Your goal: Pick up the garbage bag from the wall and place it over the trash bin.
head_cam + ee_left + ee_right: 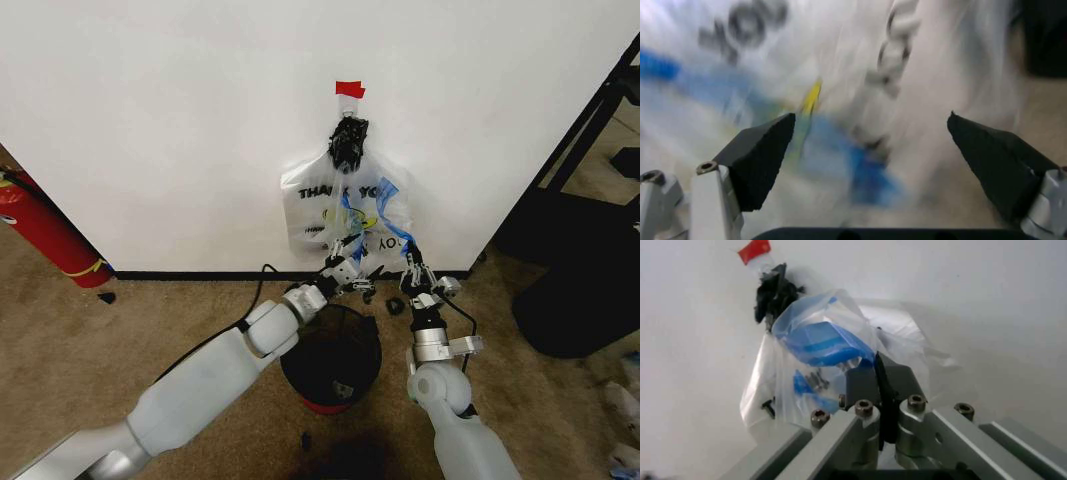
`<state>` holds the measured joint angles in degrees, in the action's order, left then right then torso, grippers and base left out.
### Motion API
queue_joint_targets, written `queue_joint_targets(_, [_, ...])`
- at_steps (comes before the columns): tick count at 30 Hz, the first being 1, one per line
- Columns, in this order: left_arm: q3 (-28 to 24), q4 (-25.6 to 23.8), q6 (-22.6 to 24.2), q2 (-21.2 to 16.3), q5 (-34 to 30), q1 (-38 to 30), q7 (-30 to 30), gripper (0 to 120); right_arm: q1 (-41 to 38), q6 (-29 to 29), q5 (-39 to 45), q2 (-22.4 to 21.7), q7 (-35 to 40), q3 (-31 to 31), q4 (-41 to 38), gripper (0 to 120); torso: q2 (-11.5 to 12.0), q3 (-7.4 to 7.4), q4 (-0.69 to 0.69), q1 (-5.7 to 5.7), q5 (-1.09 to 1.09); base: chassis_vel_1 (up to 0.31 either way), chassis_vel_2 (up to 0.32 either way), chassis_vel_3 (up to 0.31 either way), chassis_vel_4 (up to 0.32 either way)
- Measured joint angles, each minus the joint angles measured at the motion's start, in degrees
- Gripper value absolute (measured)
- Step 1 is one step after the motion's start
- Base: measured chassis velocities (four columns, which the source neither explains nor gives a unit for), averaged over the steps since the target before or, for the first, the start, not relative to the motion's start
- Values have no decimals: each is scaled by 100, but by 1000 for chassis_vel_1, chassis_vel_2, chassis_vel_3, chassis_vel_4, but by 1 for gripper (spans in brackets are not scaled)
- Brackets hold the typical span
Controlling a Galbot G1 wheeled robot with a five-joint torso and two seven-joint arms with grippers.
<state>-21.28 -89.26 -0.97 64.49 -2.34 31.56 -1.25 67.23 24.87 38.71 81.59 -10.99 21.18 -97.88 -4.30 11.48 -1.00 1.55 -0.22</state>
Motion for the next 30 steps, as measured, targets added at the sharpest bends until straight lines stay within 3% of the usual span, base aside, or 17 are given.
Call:
queue_joint_targets(3, [-63, 148, 231, 33, 163, -98, -144, 86, 52, 17, -65, 16, -46, 3, -66, 0, 0, 0, 2, 0, 0, 0, 0, 0, 0])
queue_joint_targets(10, [-241, 212, 859, 77, 398, -299, -406, 62, 125, 51, -169, 32, -119, 50, -166, 0, 0, 0, 1, 0, 0, 0, 0, 0, 0])
queue_joint_targets(16, [-344, 309, 1120, 143, 629, -390, -406, 54, 135, 62, -191, 57, -119, 68, -179, 0, 0, 0, 1, 0, 0, 0, 0, 0, 0])
queue_joint_targets(20, [-372, 315, 1414, 170, 657, -420, -471, 35, 138, 66, -198, 53, -118, 91, -181, 0, 0, 0, 1, 0, 0, 0, 0, 0, 0])
queue_joint_targets(29, [-275, 222, 1389, 128, 533, -410, -545, 11, 115, 78, -226, 40, -115, 98, -156, 0, 0, 0, 0, 0, 0, 0, 0, 0, 0])
queue_joint_targets(30, [-225, 165, 1279, 103, 396, -363, -577, 3, 94, 90, -232, 41, -114, 98, -112, 0, 0, 0, 1, 0, 0, 0, 0, 0, 0])
